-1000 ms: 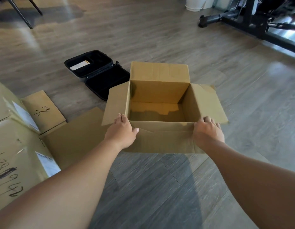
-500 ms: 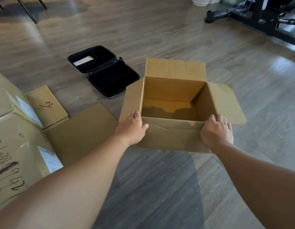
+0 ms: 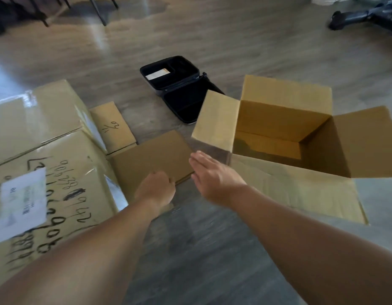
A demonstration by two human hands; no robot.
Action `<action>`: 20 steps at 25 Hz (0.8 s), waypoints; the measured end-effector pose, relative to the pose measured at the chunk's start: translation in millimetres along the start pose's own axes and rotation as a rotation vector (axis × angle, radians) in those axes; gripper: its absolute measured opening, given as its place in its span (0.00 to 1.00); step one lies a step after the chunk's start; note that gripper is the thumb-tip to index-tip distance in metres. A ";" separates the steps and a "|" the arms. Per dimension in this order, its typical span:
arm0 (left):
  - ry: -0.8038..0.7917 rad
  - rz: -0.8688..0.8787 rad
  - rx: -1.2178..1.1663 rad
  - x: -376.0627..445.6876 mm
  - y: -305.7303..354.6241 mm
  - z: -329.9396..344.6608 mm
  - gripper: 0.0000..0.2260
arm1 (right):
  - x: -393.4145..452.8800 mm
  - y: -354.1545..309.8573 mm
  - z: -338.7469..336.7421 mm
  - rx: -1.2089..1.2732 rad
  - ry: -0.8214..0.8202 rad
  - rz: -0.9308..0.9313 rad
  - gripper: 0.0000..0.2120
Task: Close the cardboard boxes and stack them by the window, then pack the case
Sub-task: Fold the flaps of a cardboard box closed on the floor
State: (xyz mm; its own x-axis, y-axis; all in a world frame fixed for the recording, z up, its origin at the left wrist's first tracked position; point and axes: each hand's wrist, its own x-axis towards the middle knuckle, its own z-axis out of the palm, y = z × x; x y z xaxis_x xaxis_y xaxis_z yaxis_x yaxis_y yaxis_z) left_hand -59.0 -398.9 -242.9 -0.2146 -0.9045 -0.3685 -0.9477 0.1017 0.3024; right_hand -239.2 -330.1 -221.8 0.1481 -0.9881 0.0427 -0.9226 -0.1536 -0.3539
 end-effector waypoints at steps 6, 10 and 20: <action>-0.117 -0.168 -0.011 6.7 -43.6 -9.5 0.13 | 42.6 -10.6 44.3 -0.045 -0.306 0.358 0.13; -0.144 -0.189 -0.087 16.1 -43.2 -2.9 0.07 | 60.3 13.1 66.8 0.043 -0.408 0.588 0.24; -0.182 -0.368 -0.104 30.5 -51.0 30.1 0.11 | 86.0 37.6 108.0 0.025 -0.361 0.580 0.33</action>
State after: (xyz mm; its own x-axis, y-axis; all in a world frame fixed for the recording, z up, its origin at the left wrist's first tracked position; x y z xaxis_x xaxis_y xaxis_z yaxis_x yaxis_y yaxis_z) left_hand -24.3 -419.2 -296.1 0.0866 -0.7839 -0.6148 -0.9421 -0.2650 0.2053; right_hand -222.7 -419.5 -332.4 -0.2542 -0.8435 -0.4731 -0.8809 0.4039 -0.2469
